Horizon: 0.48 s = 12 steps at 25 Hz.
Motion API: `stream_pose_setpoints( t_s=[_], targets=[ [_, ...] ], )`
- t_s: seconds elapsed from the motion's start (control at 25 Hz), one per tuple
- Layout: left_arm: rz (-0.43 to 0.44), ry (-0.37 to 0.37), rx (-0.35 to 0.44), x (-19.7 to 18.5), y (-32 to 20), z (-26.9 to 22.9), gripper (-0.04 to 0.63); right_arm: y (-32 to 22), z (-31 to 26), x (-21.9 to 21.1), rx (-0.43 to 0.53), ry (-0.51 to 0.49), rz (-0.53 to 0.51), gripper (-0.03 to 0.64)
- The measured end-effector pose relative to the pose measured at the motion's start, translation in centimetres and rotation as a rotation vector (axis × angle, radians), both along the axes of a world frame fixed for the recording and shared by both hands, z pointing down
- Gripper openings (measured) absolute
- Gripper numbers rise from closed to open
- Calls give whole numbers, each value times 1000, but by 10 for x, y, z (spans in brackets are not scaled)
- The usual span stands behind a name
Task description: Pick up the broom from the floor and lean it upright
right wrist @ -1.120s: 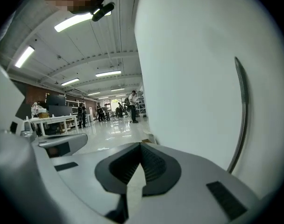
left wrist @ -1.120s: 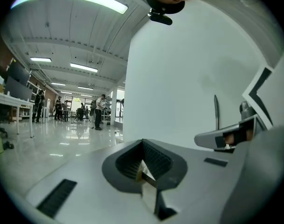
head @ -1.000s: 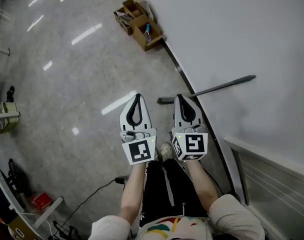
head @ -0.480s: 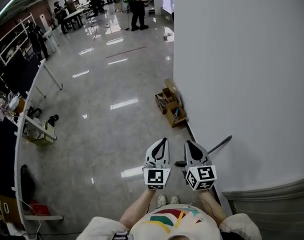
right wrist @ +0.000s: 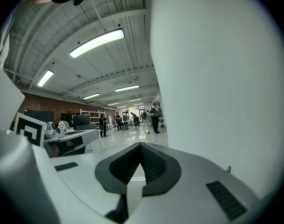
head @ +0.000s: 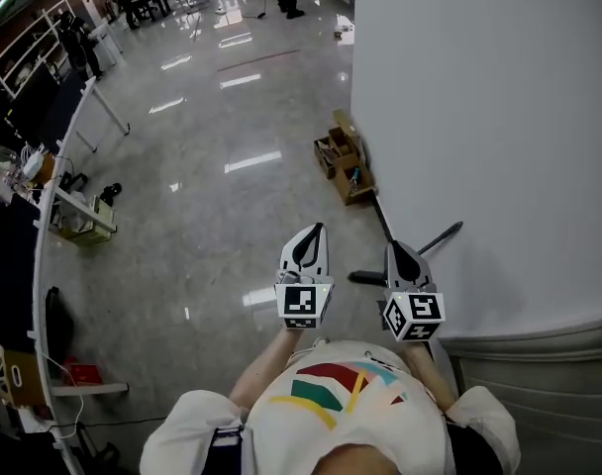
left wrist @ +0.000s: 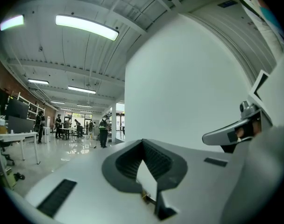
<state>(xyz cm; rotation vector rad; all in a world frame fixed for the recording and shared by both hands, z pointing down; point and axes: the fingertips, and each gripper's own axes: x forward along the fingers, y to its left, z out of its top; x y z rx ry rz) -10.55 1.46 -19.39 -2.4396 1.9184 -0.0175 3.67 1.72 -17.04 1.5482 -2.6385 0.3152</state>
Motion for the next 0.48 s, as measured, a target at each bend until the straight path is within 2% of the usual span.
stream_pose_setpoints(
  t_s=[0.2, 0.48],
  targets=[
    [8, -4, -13, 7, 10, 6, 44, 6, 5, 3, 4, 3, -8, 12],
    [32, -5, 32, 10, 14, -17, 44, 7, -12, -7, 51, -24, -19, 12]
  ],
)
